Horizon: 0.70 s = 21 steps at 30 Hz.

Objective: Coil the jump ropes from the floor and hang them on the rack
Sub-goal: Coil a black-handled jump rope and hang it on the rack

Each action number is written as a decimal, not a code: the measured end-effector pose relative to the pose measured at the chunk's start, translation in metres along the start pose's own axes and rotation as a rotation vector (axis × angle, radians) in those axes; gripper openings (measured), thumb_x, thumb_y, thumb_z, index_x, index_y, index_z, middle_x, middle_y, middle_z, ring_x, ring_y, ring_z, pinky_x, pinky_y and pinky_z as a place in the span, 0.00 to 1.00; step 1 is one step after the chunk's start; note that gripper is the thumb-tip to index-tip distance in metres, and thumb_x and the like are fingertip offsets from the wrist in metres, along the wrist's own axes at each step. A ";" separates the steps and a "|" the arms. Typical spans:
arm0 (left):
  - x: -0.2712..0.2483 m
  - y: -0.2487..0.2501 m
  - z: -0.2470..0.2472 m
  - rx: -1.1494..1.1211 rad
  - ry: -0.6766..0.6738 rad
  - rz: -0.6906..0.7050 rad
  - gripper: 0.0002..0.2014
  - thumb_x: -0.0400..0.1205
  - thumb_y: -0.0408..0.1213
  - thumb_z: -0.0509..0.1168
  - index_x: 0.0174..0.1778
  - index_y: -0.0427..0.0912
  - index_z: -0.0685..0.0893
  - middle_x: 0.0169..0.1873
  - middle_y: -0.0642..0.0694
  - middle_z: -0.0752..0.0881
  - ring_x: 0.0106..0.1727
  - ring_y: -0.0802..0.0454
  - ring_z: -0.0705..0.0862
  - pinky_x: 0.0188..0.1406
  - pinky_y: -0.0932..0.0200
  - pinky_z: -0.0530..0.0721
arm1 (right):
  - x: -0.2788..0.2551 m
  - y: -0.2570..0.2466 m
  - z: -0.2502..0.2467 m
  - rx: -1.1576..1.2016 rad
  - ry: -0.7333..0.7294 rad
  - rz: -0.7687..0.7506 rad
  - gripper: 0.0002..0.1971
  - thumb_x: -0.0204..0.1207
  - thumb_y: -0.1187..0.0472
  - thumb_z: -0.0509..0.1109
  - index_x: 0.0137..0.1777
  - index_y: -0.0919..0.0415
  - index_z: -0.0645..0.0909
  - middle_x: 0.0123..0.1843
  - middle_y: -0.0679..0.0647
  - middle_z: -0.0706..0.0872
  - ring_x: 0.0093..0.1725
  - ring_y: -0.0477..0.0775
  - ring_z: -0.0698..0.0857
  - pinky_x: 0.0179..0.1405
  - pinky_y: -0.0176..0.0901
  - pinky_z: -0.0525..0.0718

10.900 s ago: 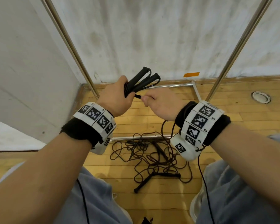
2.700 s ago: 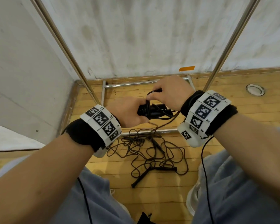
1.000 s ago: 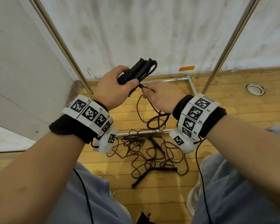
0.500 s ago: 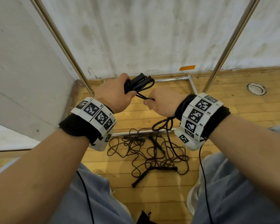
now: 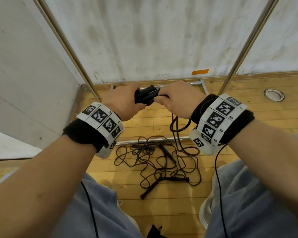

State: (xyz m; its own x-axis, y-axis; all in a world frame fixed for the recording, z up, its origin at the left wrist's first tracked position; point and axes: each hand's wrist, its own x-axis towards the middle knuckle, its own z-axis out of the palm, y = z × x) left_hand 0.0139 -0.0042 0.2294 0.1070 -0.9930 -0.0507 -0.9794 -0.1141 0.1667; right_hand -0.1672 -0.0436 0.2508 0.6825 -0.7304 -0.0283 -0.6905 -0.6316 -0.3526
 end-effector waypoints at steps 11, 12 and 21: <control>-0.017 0.020 -0.002 -0.103 -0.162 0.253 0.21 0.77 0.50 0.69 0.67 0.59 0.77 0.50 0.56 0.86 0.52 0.51 0.83 0.47 0.54 0.83 | 0.004 0.006 0.005 -0.047 0.093 -0.058 0.19 0.82 0.43 0.55 0.41 0.53 0.81 0.32 0.48 0.79 0.33 0.50 0.78 0.26 0.40 0.68; -0.020 0.020 -0.003 -0.130 -0.156 0.270 0.23 0.77 0.50 0.69 0.69 0.59 0.75 0.52 0.56 0.86 0.53 0.51 0.84 0.50 0.51 0.84 | 0.004 0.007 0.005 -0.043 0.099 -0.053 0.19 0.82 0.43 0.55 0.40 0.52 0.80 0.32 0.48 0.79 0.33 0.50 0.78 0.26 0.41 0.67; -0.027 0.024 -0.003 -0.172 0.029 0.243 0.21 0.75 0.60 0.67 0.64 0.61 0.80 0.30 0.67 0.75 0.37 0.59 0.76 0.29 0.67 0.68 | 0.008 0.007 -0.004 -0.053 0.147 -0.004 0.24 0.79 0.37 0.56 0.27 0.51 0.74 0.24 0.47 0.74 0.25 0.46 0.74 0.22 0.37 0.62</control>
State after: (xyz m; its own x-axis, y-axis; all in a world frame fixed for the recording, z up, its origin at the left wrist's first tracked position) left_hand -0.0124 0.0202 0.2376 -0.1200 -0.9920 0.0387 -0.9338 0.1260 0.3350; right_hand -0.1676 -0.0549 0.2522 0.6451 -0.7559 0.1115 -0.7024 -0.6441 -0.3028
